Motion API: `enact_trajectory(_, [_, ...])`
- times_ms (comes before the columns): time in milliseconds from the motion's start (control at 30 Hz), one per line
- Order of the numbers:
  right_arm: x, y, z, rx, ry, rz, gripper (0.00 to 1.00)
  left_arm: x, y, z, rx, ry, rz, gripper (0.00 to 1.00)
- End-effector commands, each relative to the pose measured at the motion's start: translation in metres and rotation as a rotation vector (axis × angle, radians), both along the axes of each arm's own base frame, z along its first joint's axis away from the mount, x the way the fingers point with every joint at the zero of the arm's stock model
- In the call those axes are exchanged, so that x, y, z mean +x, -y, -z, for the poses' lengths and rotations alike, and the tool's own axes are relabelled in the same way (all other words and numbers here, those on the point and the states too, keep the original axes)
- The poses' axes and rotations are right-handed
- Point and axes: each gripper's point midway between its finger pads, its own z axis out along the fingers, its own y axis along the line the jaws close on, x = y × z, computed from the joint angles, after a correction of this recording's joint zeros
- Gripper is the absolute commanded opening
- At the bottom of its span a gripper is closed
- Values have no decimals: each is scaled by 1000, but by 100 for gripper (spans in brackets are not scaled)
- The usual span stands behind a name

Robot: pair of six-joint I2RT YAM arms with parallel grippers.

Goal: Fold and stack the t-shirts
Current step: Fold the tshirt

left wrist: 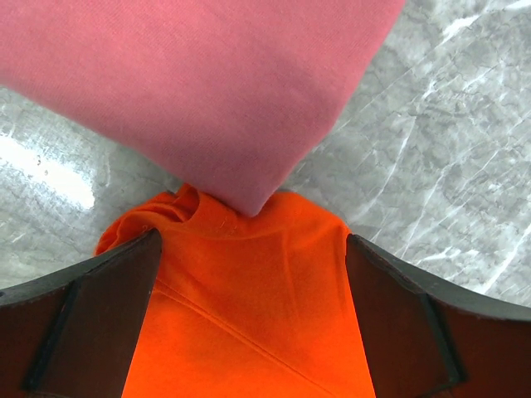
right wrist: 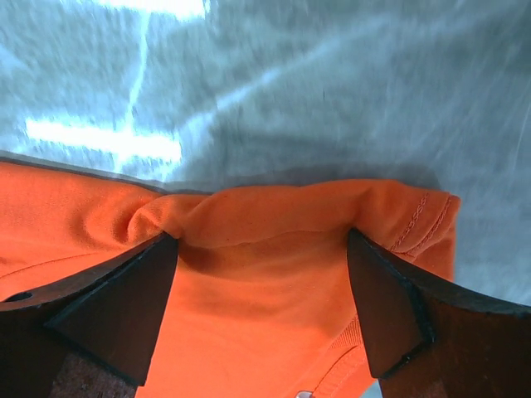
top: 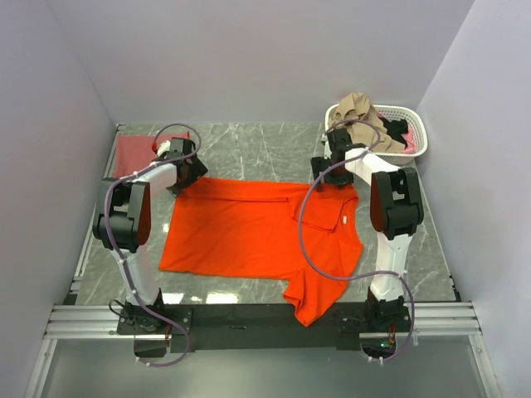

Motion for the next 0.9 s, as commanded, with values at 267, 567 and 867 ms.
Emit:
enact_trajectory(267, [24, -1, -47, 25, 143, -14, 89, -1, -19, -36, 62, 41, -35, 99])
enact_trajectory(567, [-24, -17, -122, 112, 283, 54, 89, -47, -29, -99, 23, 108, -134, 99])
enact_trajectory(867, [-100, -54, -142, 204, 326, 71, 89, -189, -51, -61, -10, -95, -361, 99])
